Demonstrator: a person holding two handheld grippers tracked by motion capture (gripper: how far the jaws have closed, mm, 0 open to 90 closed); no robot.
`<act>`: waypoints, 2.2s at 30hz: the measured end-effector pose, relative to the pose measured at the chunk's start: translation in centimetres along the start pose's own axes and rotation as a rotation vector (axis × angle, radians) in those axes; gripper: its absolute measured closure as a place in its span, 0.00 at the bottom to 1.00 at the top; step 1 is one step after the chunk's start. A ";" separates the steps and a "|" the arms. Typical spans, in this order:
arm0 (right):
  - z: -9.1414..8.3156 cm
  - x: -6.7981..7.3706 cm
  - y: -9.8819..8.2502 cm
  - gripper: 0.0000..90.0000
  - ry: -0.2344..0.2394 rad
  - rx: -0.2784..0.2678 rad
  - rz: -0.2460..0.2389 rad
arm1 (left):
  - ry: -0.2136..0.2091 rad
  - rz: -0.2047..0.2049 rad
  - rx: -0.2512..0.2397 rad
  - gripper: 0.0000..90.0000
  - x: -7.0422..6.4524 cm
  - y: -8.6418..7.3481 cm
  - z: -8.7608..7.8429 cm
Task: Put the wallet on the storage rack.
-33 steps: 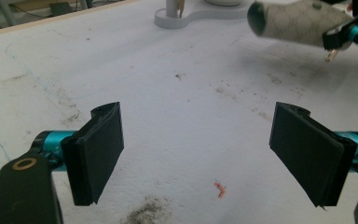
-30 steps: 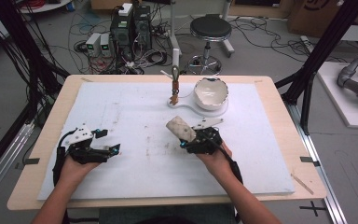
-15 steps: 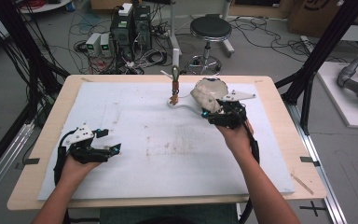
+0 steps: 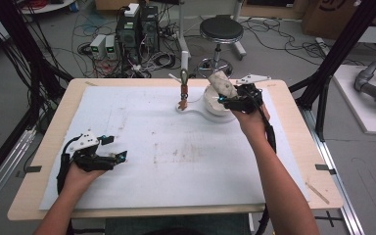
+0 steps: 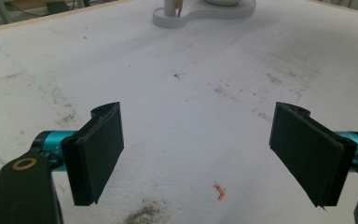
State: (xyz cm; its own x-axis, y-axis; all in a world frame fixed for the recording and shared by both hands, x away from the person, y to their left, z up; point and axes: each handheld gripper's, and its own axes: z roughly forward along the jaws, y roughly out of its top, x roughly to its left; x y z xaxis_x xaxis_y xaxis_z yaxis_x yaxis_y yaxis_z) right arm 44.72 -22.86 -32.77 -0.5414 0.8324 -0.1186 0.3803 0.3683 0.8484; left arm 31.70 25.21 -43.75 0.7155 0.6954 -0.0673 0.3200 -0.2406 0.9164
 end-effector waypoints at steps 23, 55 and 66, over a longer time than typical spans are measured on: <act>4.3 -1.4 -0.4 0.37 -0.043 0.073 -0.028 | 0.007 -0.008 0.009 0.20 0.0 -0.3 0.0; 7.0 -1.1 -1.9 0.35 -0.080 0.172 -0.078 | 0.007 -0.007 0.011 0.20 -0.1 -0.3 -0.2; 6.4 -1.4 -1.7 0.33 -0.087 0.153 -0.062 | 0.009 -0.005 0.013 0.20 -0.2 -0.3 -0.2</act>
State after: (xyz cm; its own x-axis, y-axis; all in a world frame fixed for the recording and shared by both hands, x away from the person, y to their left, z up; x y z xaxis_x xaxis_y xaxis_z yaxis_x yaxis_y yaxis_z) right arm 49.60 -22.01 -37.32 -0.5034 0.8360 -0.2182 0.4609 0.4734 0.7507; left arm 31.35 25.29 -43.91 0.7081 0.7028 -0.0681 0.3316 -0.2458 0.9108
